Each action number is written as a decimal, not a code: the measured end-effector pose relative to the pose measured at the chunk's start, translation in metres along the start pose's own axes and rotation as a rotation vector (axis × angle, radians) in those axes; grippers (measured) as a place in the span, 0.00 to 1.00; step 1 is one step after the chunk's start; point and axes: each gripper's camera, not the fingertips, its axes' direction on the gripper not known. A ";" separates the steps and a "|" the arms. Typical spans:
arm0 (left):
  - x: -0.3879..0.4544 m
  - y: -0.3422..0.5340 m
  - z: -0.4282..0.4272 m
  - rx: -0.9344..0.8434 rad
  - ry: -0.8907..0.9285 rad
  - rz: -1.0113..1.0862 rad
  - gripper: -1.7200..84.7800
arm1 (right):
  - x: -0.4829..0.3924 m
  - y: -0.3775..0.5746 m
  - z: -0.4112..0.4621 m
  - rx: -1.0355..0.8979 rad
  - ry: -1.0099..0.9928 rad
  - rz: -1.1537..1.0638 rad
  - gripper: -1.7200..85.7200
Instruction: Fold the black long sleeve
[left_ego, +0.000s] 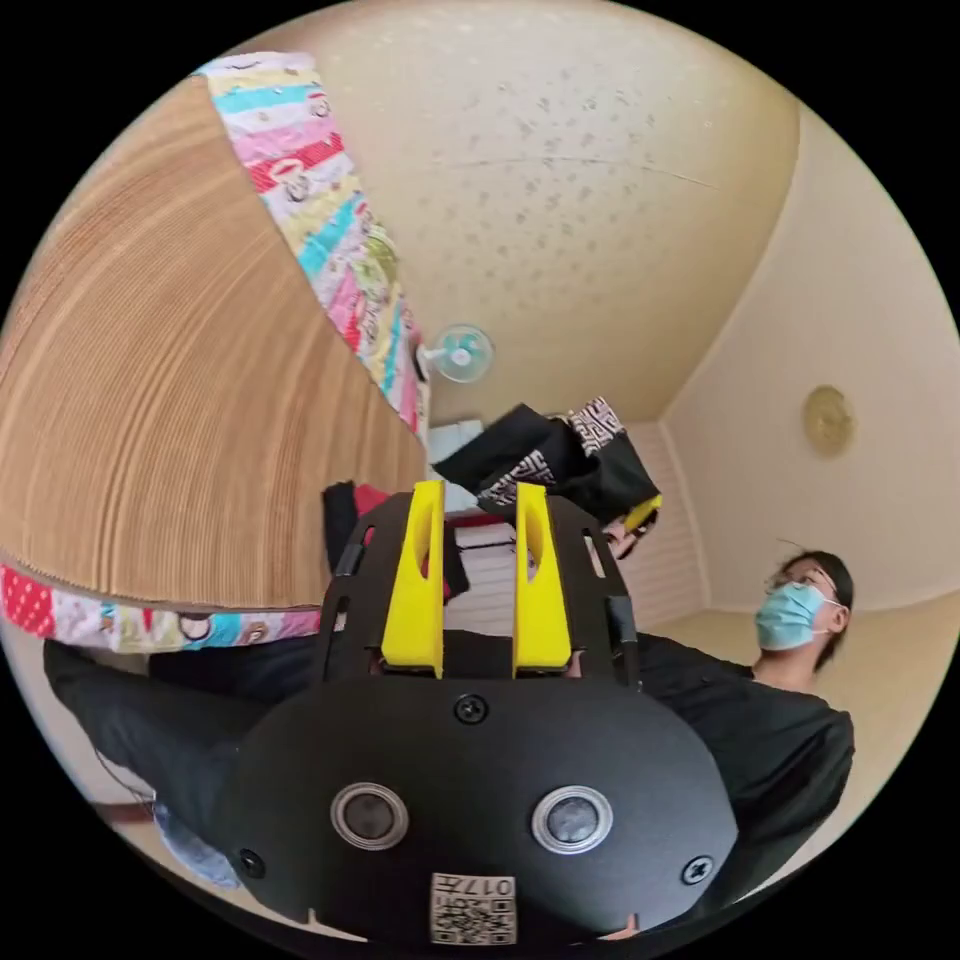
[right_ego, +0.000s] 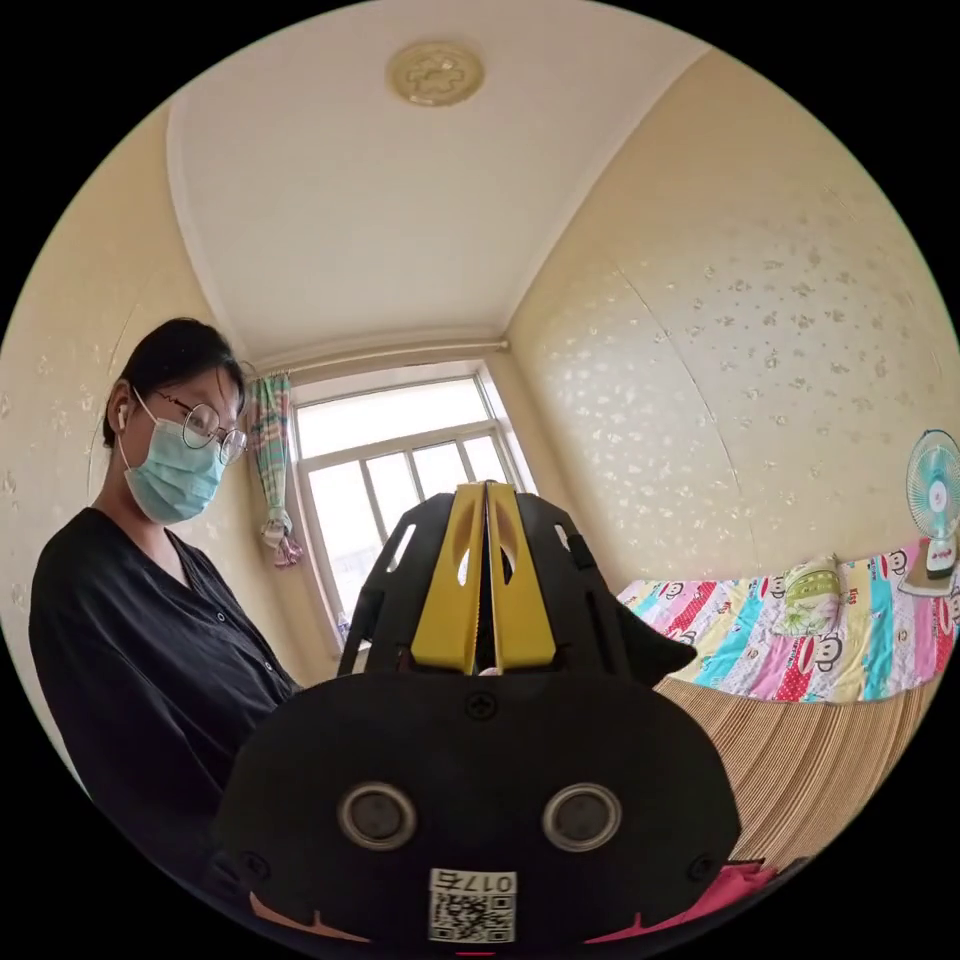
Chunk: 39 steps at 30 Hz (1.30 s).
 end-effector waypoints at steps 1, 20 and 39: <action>0.010 -0.001 0.018 -0.047 0.102 0.043 0.17 | -0.004 0.004 0.020 -0.048 -0.002 -0.023 0.02; -0.036 0.055 0.021 -0.236 0.207 0.105 0.04 | 0.045 0.147 0.178 -0.201 -0.218 0.095 0.02; -0.163 0.058 0.046 -0.252 0.469 0.068 0.01 | 0.139 0.220 0.256 -0.392 -0.032 0.028 0.02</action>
